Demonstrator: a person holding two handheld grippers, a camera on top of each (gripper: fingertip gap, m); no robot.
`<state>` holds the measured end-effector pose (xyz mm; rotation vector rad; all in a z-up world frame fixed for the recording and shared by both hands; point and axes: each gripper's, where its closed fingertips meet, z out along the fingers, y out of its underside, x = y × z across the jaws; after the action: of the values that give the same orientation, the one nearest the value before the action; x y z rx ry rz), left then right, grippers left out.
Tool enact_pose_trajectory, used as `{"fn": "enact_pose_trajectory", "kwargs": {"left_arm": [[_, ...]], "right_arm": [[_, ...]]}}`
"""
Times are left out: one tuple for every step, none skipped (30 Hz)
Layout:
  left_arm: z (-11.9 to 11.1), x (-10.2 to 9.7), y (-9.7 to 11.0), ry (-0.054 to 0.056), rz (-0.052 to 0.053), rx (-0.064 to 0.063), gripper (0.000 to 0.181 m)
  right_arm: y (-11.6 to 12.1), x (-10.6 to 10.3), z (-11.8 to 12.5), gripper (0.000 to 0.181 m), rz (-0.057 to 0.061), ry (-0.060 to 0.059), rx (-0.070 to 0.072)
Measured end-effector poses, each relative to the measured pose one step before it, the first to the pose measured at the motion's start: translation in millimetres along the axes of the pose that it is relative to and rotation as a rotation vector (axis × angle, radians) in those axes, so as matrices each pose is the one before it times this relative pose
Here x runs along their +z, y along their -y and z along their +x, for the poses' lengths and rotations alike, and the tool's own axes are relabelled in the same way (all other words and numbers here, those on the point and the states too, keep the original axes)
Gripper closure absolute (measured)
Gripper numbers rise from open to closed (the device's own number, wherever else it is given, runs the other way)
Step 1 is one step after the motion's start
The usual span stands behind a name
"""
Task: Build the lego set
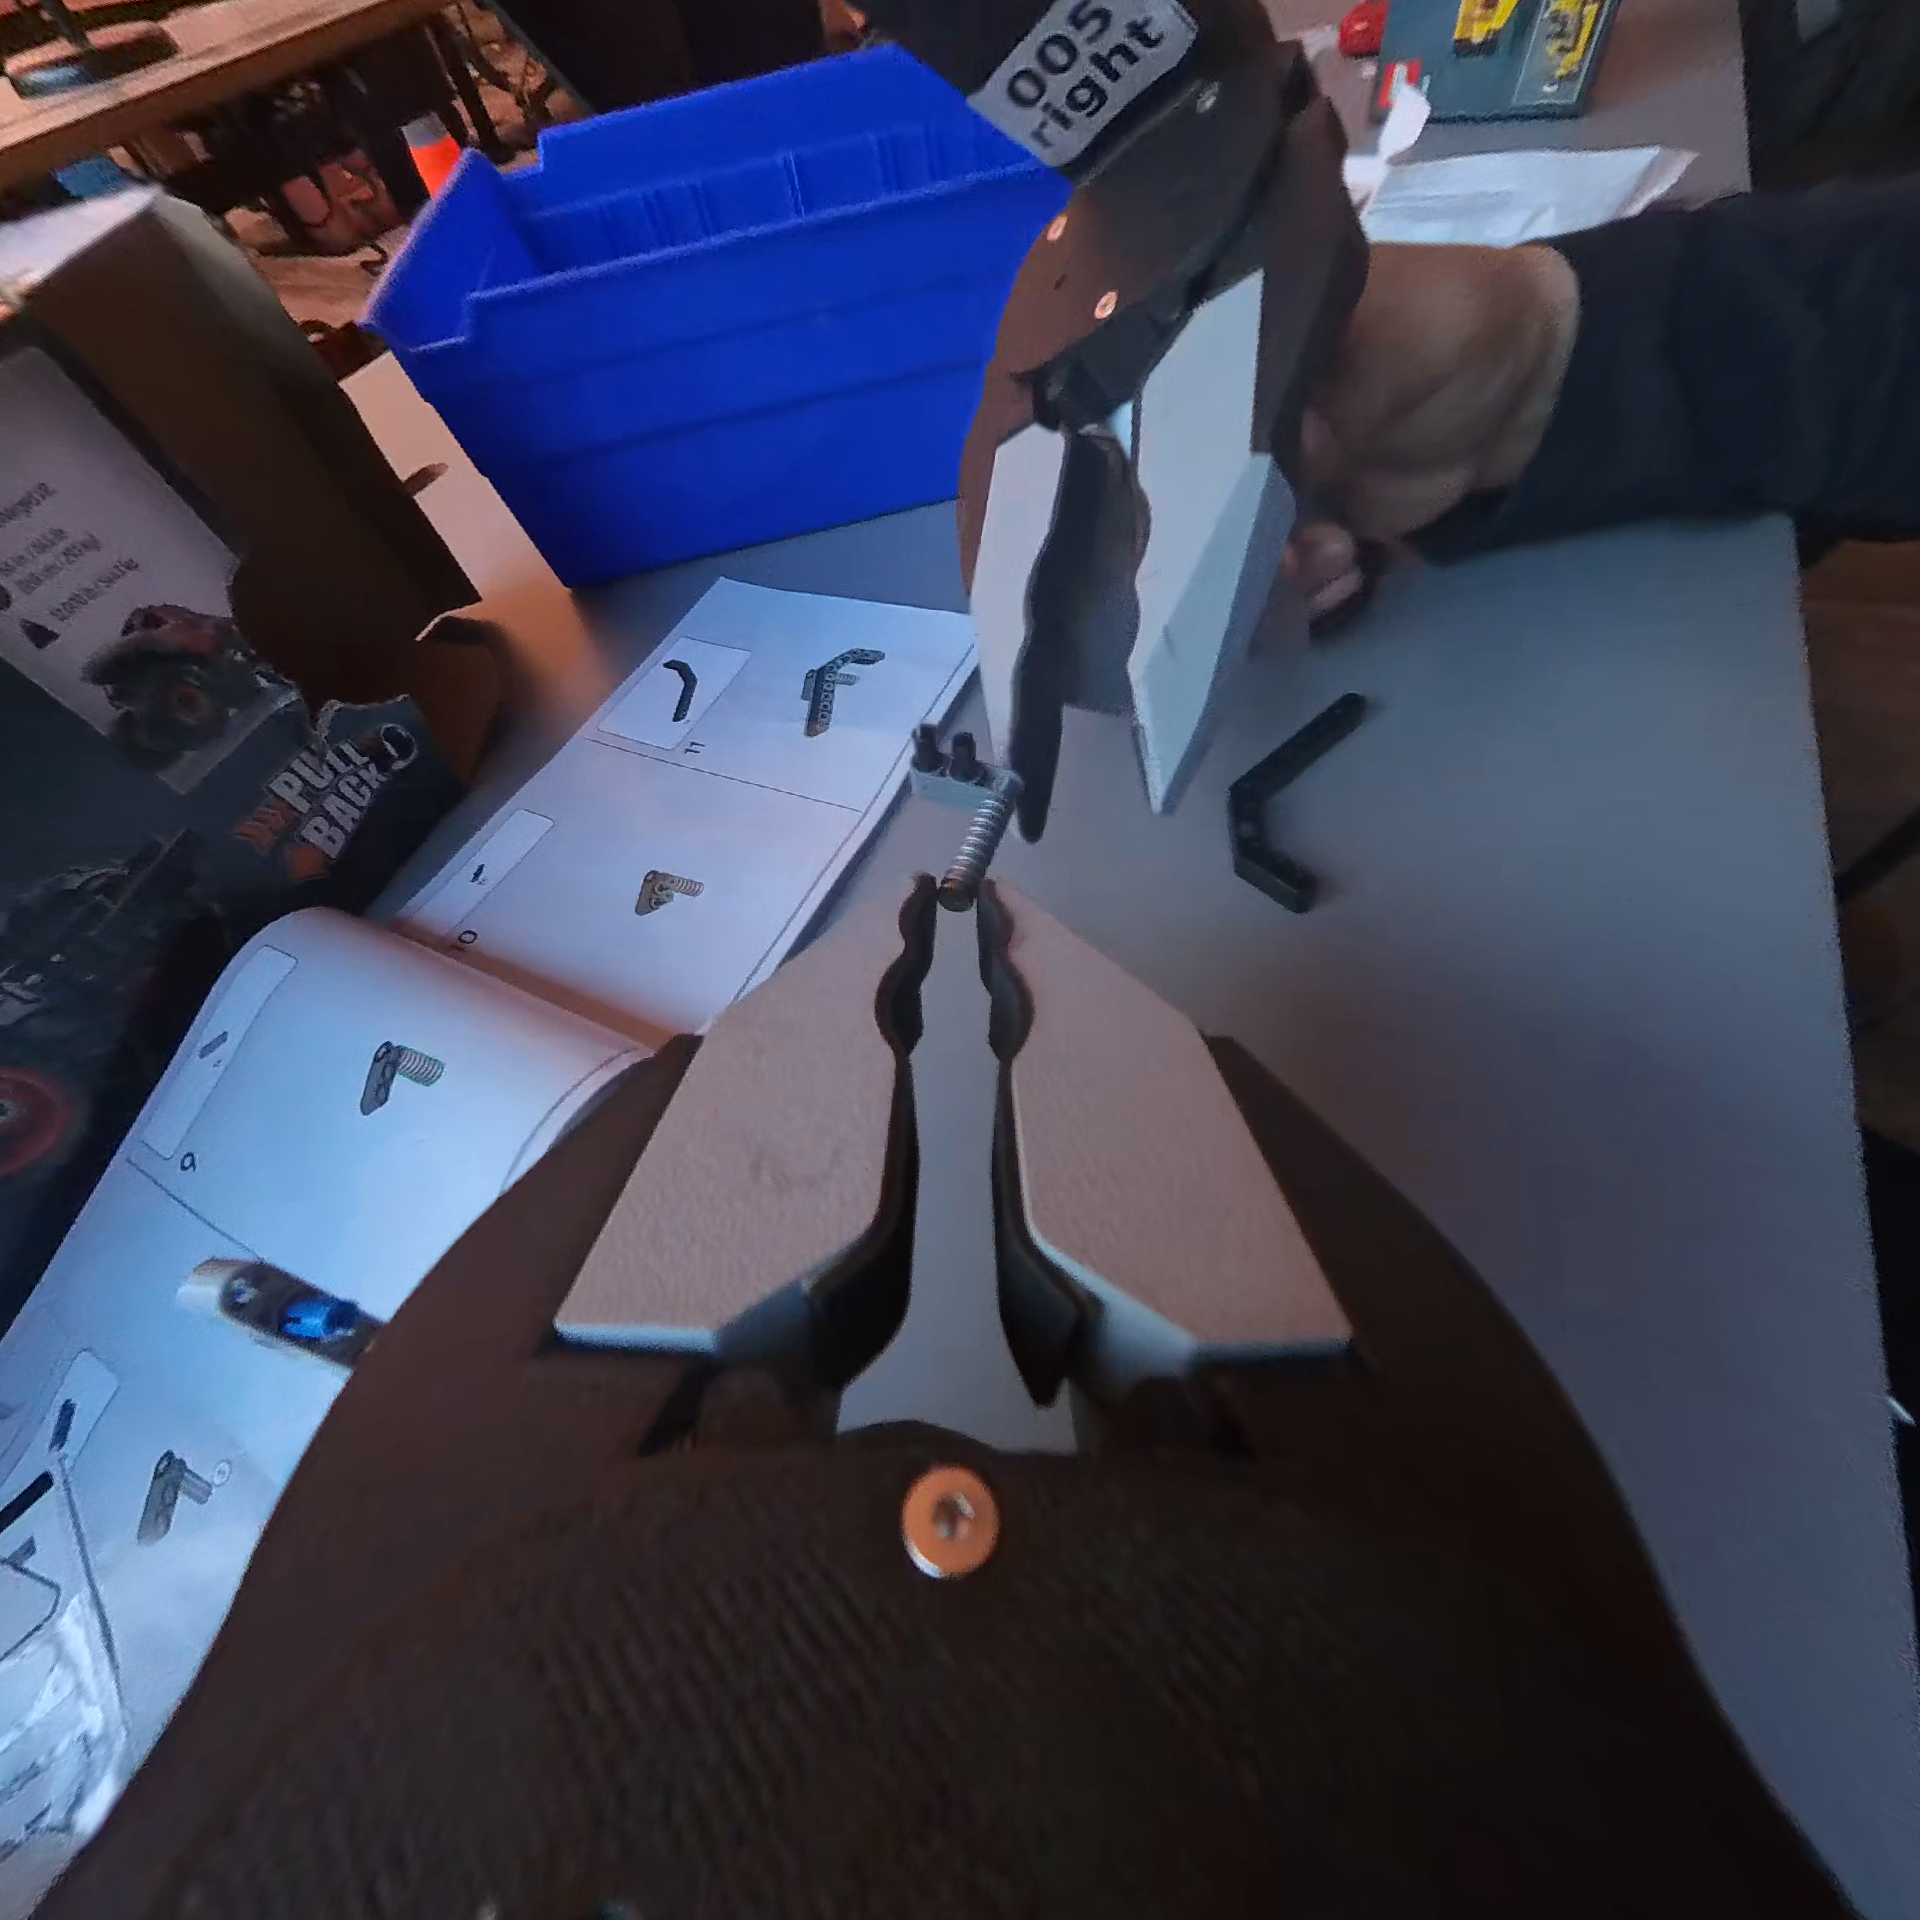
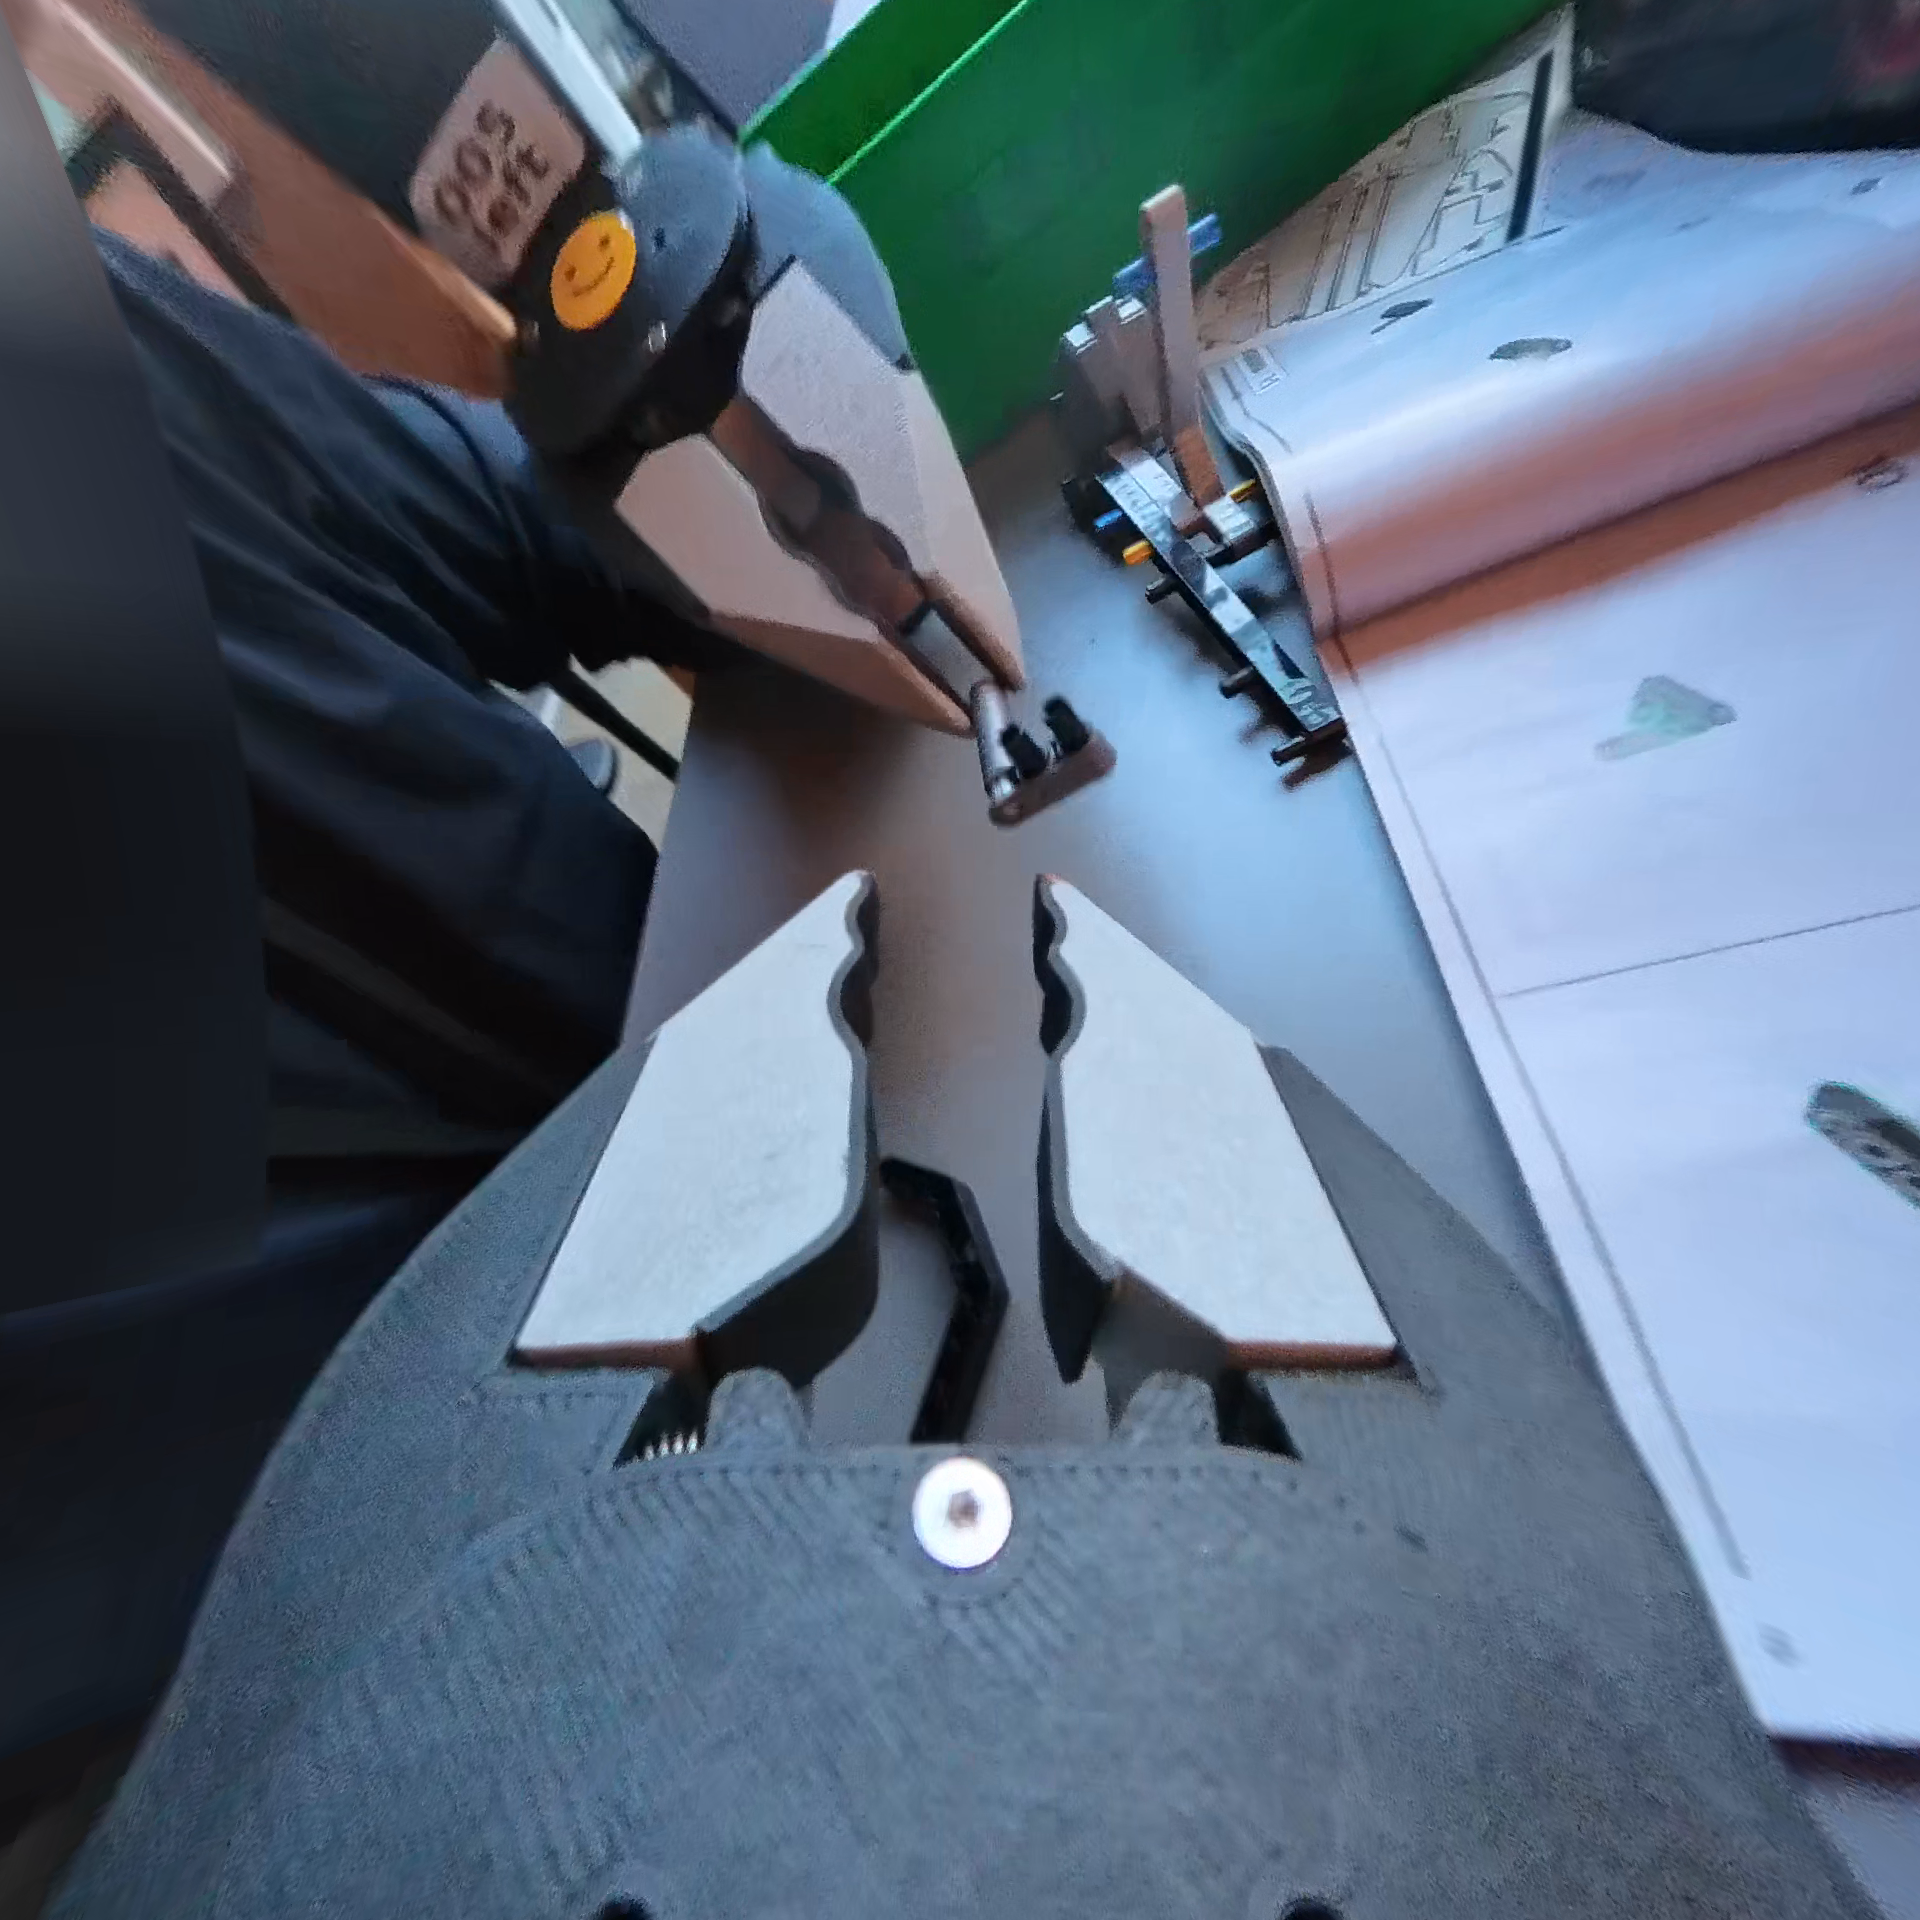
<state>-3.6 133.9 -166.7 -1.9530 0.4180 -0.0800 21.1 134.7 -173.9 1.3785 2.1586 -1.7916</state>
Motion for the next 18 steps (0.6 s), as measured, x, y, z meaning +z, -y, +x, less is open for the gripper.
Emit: {"fn": "enact_pose_trajectory", "kwargs": {"left_arm": [[0.78,2.22,-0.93,0.0015,-0.0082,0.0005,0.176],[-2.77,1.36,-0.71,0.0254,-0.0063,0.0058,0.176],[-0.13,0.94,0.48,0.006,0.003,0.0116,0.176],[0.23,0.55,0.41,0.0025,0.0003,0.0008,0.176],[0.15,0.21,0.9,0.0016,0.0039,-0.0019,0.176],[-0.06,-0.14,1.12,0.0022,0.0054,-0.0003,0.176],[-0.82,-0.37,1.41,0.0076,0.0065,0.0031,0.176],[-1.6,-0.78,1.46,0.0143,0.0077,0.0074,0.176],[-1.86,-0.93,1.34,0.0155,0.008,0.0081,0.176],[0.04,-0.32,1.22,0.001,0.0065,0.0028,0.176],[0.82,0.04,0.93,-0.0047,0.0038,-0.0065,0.176],[1.59,0.44,1.58,-0.0079,0.0067,-0.008,0.176],[2.27,1.1,0.79,-0.0096,0.0012,-0.0068,0.176],[2.23,1.5,-0.22,-0.0045,-0.0052,-0.0003,0.176],[1.49,1.57,-0.55,0.003,-0.0061,0.0077,0.176],[1.91,1.6,-0.66,0.0,-0.0049,0.0106,0.176],[2.28,1.76,-0.85,-0.0043,-0.0066,0.0068,0.176],[3.02,2.14,-1.44,-0.0127,-0.0098,-0.0019,0.176]], "right_arm": [[2.31,2.24,-1.76,0.152,0.0164,0.0228,0.0356],[1.36,0.98,2.32,0.152,0.0107,-0.0037,0.0265],[0.77,-0.32,4.85,0.152,0.008,-0.0199,0.0135],[0.57,-1.21,2.54,0.159,0.0087,-0.0054,0.0091],[1.41,-1.45,0.92,0.162,0.0122,0.0055,0.0149],[1.58,-1.42,0.76,0.162,0.0128,0.0062,0.0207],[1.86,-1.37,1.2,0.16,0.0128,0.0025,0.02],[1.86,-1.38,1.86,0.159,0.0138,-0.0032,0.0161],[1.49,-1.32,2.53,0.158,0.0111,-0.0068,0.014],[1.31,-1.15,1.72,0.158,0.01,-0.0026,0.0122],[2.14,-0.84,0.18,0.157,0.0139,0.0067,0.0104],[2.62,-0.49,-1.53,0.158,0.0166,0.0155,0.0101],[2.62,-0.24,-2.14,0.159,0.0165,0.0186,0.0106],[1.91,-0.34,-1.85,0.161,0.0116,0.0161,0.0112],[0.48,-0.59,-1.02,0.164,0.0037,0.0117,0.012],[-0.3,-0.96,-0.53,0.169,-0.0009,0.0098,0.0148],[0.17,-1.31,-1.07,0.17,0.0012,0.0147,0.0179],[0.57,-1.26,-1.18,0.172,0.0028,0.0153,0.016]]}}
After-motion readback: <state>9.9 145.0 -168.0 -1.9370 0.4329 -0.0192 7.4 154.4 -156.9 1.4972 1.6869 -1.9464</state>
